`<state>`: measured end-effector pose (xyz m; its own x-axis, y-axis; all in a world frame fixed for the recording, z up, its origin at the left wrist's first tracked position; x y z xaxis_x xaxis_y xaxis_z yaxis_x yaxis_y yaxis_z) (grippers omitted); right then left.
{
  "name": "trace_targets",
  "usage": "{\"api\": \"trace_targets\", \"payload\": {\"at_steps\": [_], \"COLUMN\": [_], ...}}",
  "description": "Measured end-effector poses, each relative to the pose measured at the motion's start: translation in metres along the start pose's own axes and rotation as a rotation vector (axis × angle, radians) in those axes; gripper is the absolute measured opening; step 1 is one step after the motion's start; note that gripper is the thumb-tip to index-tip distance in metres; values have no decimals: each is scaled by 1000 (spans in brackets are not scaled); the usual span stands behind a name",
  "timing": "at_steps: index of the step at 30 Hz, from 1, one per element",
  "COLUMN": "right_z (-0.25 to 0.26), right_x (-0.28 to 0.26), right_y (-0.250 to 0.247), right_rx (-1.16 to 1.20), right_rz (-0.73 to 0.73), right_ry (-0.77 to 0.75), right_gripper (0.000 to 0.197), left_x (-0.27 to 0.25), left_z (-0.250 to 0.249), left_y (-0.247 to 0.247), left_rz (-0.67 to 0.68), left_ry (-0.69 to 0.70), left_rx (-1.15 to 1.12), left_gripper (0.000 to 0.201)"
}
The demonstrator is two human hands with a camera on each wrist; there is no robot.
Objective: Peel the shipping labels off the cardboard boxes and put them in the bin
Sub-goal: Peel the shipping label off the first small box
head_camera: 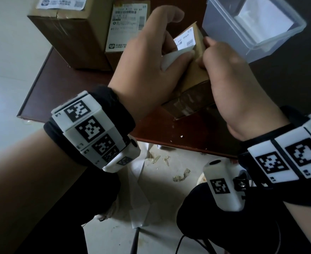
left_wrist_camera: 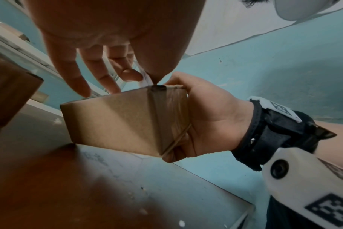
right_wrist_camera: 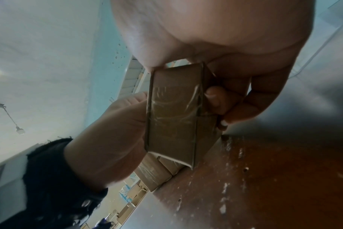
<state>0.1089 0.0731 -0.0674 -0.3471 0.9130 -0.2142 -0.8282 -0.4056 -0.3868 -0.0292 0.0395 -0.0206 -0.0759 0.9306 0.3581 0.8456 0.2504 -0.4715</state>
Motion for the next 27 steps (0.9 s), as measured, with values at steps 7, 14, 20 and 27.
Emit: {"api": "trace_targets", "payload": {"at_steps": [7, 14, 20, 27], "right_z": [-1, 0, 4, 2], "right_x": [-2, -5, -8, -6], "right_y": [-3, -4, -6, -10], "right_rx": [12, 2, -15, -42], "right_rz": [-34, -58, -57, -75], "right_ry": [19, 21, -11, -13], "right_gripper": [73, 74, 36, 39], "left_x": [1, 2, 3, 4], "left_z": [7, 10, 7, 4], "left_y": [-1, 0, -2, -3], "left_rz": [2, 28, 32, 8], "left_ry": [-66, -71, 1, 35], "left_rx": [-26, 64, 103, 137], "left_gripper": [40, 32, 34, 31]}}
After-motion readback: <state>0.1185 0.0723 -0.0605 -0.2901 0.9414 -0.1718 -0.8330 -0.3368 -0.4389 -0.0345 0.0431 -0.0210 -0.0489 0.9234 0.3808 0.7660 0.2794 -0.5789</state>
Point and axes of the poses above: each hand's wrist, its own x-axis towards the middle knuckle, its own y-axis out of the palm, z = x × y, the point moved 9 cm from there along x, towards the middle knuckle, and after that the axes turned 9 degrees about -x, right-handed, at the moved point
